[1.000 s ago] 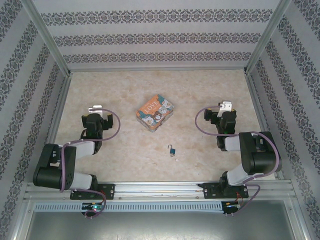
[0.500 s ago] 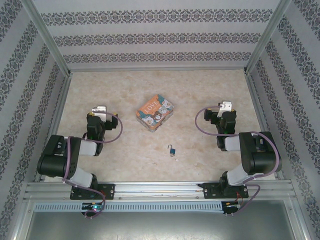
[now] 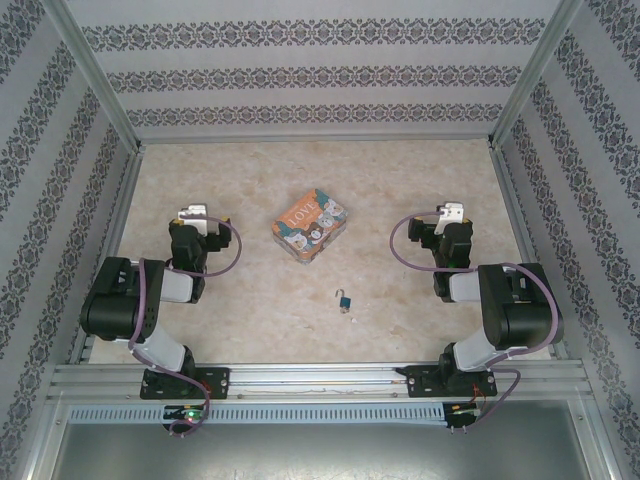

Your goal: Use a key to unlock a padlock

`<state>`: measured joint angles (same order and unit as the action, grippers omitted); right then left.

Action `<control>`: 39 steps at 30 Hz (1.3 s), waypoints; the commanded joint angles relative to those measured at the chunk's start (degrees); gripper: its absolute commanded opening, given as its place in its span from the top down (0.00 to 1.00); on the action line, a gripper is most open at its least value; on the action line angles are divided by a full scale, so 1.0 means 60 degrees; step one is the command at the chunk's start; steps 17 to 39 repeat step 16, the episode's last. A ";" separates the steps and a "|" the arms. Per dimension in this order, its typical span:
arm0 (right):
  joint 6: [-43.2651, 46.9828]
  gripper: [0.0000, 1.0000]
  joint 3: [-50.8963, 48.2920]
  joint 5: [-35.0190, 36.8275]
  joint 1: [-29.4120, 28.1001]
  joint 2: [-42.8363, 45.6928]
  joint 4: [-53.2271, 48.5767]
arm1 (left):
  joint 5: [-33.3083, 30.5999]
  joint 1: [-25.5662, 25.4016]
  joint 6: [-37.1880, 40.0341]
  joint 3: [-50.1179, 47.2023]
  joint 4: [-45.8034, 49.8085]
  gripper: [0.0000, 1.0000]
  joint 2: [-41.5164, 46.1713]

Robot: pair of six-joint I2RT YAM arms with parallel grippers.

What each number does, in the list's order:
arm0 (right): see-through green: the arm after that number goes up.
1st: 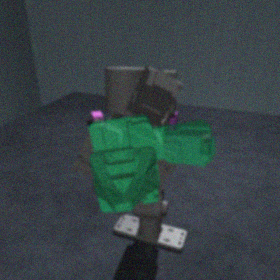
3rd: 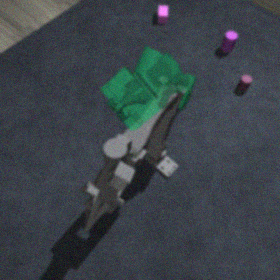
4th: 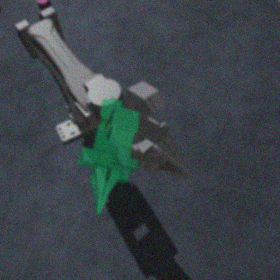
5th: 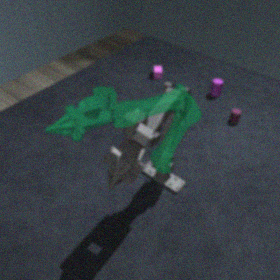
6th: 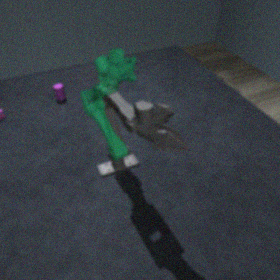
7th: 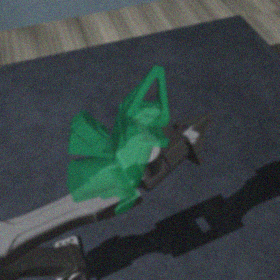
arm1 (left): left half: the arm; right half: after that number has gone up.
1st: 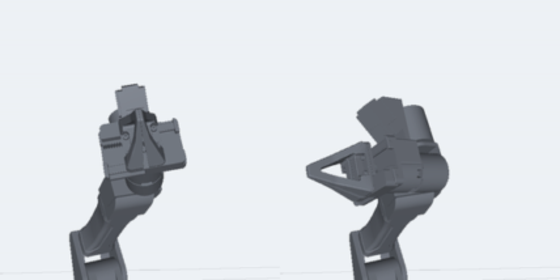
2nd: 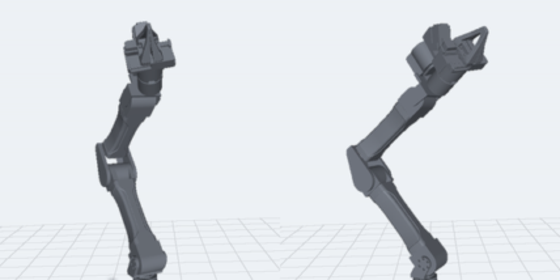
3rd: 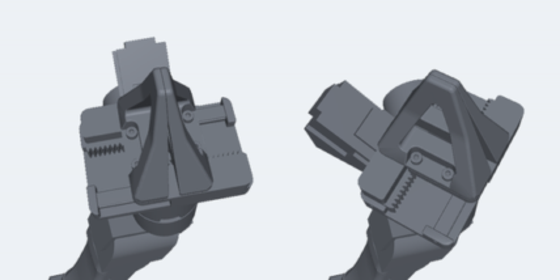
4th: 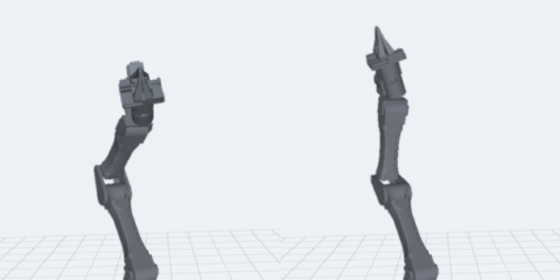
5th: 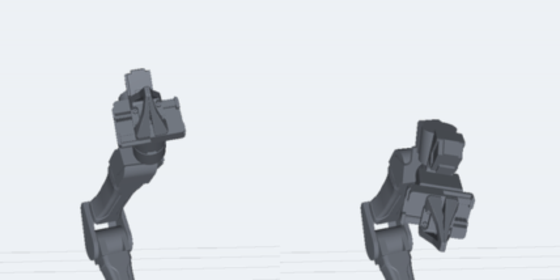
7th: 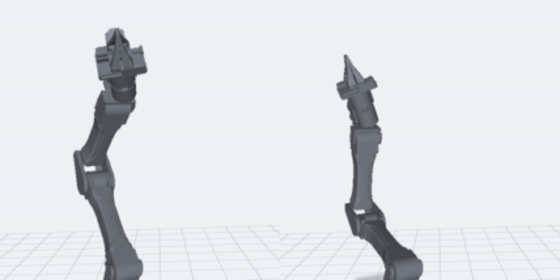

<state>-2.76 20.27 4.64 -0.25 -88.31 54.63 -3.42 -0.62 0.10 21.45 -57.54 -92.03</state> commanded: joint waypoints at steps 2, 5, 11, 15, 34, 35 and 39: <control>0.0032 0.01 0.0137 -0.0022 -0.0119 0.0100 0.0076 | 0.0116 0.0104 -0.0155 -0.0001 0.0211 0.01 0.0090; 0.0165 0.02 0.0124 0.0170 -0.0263 0.0100 0.0118 | 0.0145 0.0104 -0.0151 0.0015 0.0260 0.01 0.0090; 0.0124 0.01 0.0195 0.0007 -0.0216 0.0078 0.0001 | 0.0173 0.0104 -0.0157 0.0028 0.0299 0.01 0.0104; 0.0102 0.01 0.0196 -0.0055 -0.0178 0.0083 -0.0009 | 0.0175 0.0104 -0.0149 0.0028 0.0291 0.01 0.0104; 0.0109 0.02 0.0188 -0.0056 -0.0178 0.0074 0.0004 | 0.0174 0.0104 -0.0143 0.0028 0.0312 0.01 0.0104; 0.0109 0.02 0.0188 -0.0056 -0.0178 0.0074 0.0004 | 0.0174 0.0104 -0.0143 0.0028 0.0312 0.01 0.0104; 0.0109 0.02 0.0188 -0.0056 -0.0178 0.0074 0.0004 | 0.0174 0.0104 -0.0143 0.0028 0.0312 0.01 0.0104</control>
